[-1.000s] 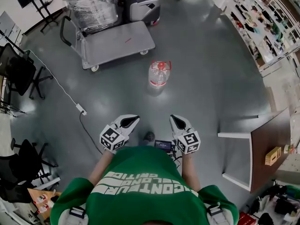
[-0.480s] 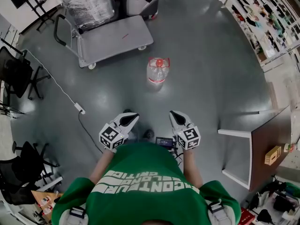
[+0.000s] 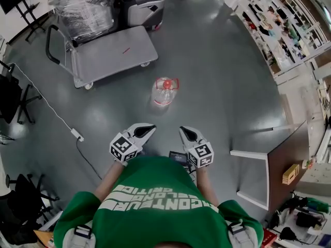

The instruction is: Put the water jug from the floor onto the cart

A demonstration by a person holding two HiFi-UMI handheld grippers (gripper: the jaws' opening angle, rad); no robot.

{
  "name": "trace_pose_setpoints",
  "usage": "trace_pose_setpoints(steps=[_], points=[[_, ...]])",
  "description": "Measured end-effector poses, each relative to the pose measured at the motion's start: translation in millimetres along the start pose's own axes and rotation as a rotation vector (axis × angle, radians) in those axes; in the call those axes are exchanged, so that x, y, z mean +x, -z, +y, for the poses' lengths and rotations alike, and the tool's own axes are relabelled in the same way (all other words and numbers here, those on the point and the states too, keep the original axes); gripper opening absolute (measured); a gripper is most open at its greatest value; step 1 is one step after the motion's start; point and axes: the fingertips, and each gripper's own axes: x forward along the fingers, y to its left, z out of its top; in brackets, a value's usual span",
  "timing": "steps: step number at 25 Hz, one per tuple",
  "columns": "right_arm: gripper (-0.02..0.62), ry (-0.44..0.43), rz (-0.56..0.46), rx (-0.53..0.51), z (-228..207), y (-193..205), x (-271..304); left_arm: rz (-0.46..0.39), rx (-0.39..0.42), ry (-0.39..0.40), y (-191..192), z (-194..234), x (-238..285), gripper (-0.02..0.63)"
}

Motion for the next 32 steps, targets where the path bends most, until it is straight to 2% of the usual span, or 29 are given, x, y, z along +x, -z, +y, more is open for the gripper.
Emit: trace_pose_setpoints(steps=[4, 10, 16, 22, 27, 32], points=[[-0.008, -0.005, 0.016, -0.056, 4.9, -29.6, 43.3, -0.011, 0.03, 0.01, -26.3, 55.3, -7.9, 0.014], [-0.008, -0.017, 0.066, -0.096, 22.2, -36.0, 82.5, -0.052, -0.082, 0.009, -34.6, 110.1, -29.7, 0.014], [-0.008, -0.024, 0.117, -0.083, 26.8, -30.2, 104.4, -0.053, -0.144, 0.051, -31.5, 130.2, -25.7, 0.014], [-0.008, 0.013, 0.107, -0.077, -8.6, -44.4, 127.3, -0.047, -0.143, 0.065, -36.3, 150.2, 0.4, 0.014], [-0.008, -0.047, 0.099, -0.081, -41.1, -51.0, 158.3, -0.05, -0.14, 0.0, -48.9, 184.8, 27.8, 0.014], [-0.008, -0.068, 0.056, -0.088, -93.3, -81.5, 182.6, -0.047, -0.143, -0.037, -69.5, 209.5, 71.0, 0.014]])
